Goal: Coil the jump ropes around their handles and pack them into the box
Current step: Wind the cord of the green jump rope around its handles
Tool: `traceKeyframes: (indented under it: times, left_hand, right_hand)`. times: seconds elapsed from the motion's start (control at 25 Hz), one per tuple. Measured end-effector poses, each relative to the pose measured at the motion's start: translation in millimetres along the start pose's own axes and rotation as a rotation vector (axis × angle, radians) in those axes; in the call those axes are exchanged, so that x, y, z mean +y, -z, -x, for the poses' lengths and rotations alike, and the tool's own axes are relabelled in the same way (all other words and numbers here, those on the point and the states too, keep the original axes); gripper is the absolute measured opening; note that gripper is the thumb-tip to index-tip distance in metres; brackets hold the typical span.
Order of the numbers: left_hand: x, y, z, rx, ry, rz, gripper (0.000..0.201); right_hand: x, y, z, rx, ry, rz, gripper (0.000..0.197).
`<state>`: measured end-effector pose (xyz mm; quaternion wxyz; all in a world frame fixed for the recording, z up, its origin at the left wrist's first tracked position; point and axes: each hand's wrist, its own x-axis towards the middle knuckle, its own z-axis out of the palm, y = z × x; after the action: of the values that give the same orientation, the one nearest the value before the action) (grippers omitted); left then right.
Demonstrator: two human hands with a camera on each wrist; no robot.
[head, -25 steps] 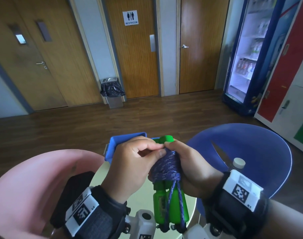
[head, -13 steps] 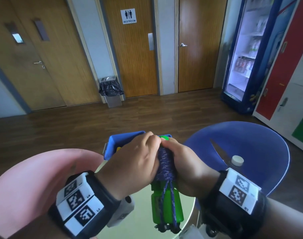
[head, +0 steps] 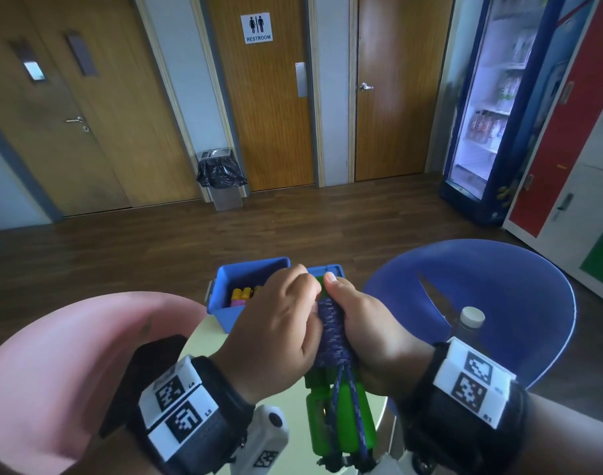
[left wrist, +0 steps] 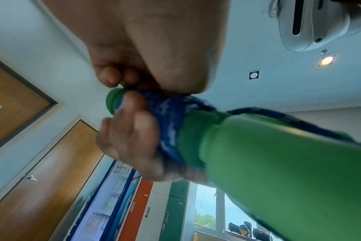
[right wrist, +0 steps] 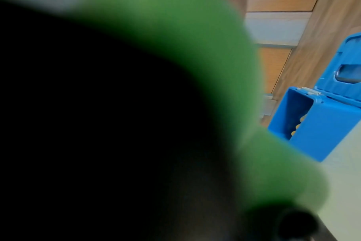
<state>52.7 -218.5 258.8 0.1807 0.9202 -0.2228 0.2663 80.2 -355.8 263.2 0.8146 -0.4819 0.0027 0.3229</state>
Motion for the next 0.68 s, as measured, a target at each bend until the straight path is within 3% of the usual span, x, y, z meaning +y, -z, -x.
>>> traceKeyframes:
  times: [0.28, 0.36, 0.52, 0.68]
  left_hand:
    - [-21, 23, -9, -0.304, -0.139, -0.054, 0.019]
    - [-22, 33, -15, -0.363, -0.199, -0.048, 0.008]
    - [-25, 40, -16, -0.285, -0.284, 0.022, 0.005]
    - [-31, 32, -9, -0.126, -0.344, 0.152, 0.023]
  right_hand:
    - [4, 4, 1, -0.076, -0.142, 0.093, 0.059]
    - [7, 2, 2, -0.09, -0.167, 0.105, 0.054]
    - [5, 1, 9, -0.128, -0.212, 0.066, 0.053]
    - [-5, 0, 18, -0.142, -0.229, 0.07, 0.048]
